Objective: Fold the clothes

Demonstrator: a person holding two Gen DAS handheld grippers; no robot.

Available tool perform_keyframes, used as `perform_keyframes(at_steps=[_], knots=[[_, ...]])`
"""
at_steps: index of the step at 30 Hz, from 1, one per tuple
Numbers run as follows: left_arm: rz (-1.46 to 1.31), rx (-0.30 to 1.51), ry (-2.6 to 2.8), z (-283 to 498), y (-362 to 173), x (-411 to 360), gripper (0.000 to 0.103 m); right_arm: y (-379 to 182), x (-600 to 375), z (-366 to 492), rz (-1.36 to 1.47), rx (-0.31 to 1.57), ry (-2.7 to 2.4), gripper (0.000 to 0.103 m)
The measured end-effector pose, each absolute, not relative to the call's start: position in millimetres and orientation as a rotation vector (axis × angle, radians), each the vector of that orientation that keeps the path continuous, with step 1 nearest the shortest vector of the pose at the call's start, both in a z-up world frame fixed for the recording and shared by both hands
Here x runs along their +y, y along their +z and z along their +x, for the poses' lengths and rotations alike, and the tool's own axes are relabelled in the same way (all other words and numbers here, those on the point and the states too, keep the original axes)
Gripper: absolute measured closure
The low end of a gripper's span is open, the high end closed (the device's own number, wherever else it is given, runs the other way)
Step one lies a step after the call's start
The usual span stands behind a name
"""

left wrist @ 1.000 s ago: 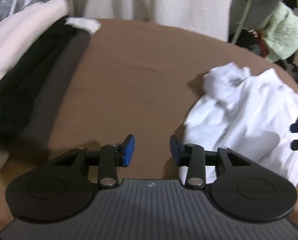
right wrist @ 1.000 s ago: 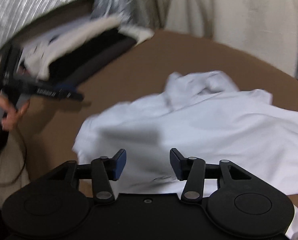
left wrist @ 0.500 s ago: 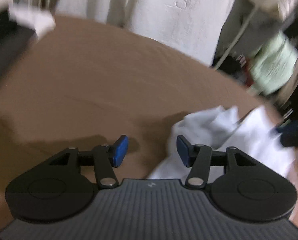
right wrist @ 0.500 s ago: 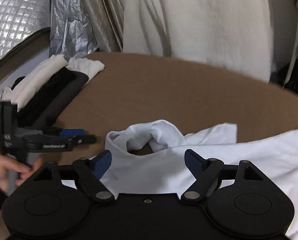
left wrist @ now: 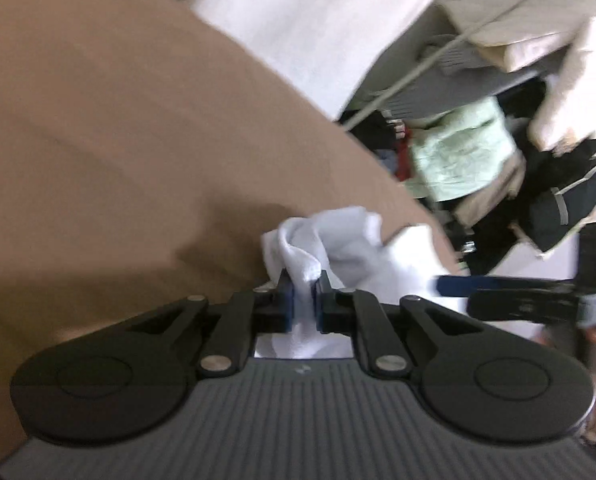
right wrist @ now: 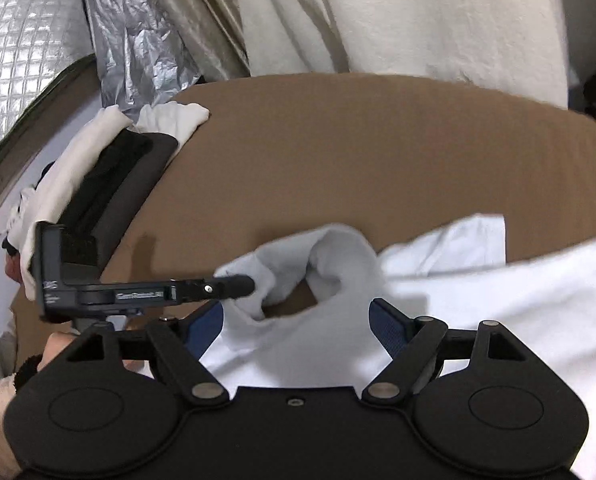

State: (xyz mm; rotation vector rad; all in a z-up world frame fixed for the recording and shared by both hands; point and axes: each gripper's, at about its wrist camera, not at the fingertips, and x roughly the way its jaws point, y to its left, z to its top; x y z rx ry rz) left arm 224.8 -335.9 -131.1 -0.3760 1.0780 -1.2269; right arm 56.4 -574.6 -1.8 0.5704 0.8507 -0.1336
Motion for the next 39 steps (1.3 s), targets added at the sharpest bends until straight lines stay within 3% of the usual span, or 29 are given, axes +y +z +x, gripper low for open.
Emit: perform_keyframes(at_steps=[5, 8, 11, 18, 22, 23, 25, 26, 28, 31, 34, 36, 39], knots=[[-0.359, 0.953, -1.340, 184, -85, -296, 0.094, 9, -583, 39, 0.678, 0.797, -0.138, 0.019], [-0.325, 0.847, -1.372, 159, -74, -277, 0.094, 20, -572, 35, 0.606, 0.829, -0.137, 0.019], [-0.305, 0.913, -1.358, 160, -86, -277, 0.094, 25, -563, 39, 0.584, 0.848, -0.099, 0.019], [-0.279, 0.938, -1.570, 119, -70, -284, 0.094, -7, -567, 52, 0.833, 0.835, -0.051, 0.018], [-0.196, 1.005, -1.620, 87, -81, -297, 0.094, -26, -549, 65, 0.477, 0.967, -0.187, 0.018], [-0.152, 0.994, -1.623, 82, -83, -299, 0.094, -32, -546, 68, 0.394, 0.993, -0.182, 0.023], [-0.073, 0.988, -1.623, 76, -87, -302, 0.092, -37, -550, 70, 0.352, 1.010, -0.144, 0.075], [-0.033, 1.016, -1.581, 79, -89, -299, 0.091, -38, -554, 71, 0.352, 1.013, -0.132, 0.083], [0.050, 1.099, -1.474, 85, -93, -295, 0.078, -33, -552, 69, 0.258, 0.990, -0.173, 0.088], [0.017, 1.116, -1.438, 107, -83, -276, 0.067, -23, -547, 65, 0.123, 0.944, -0.246, 0.090], [-0.105, 1.064, -1.435, 131, -64, -257, 0.059, -6, -547, 58, 0.095, 0.884, -0.306, 0.091], [-0.295, 1.132, -1.420, 161, -68, -249, 0.051, 13, -545, 56, 0.085, 0.816, -0.321, 0.091], [-0.514, 1.178, -1.387, 193, -82, -238, 0.052, 49, -528, 65, 0.069, 0.687, -0.288, 0.091]])
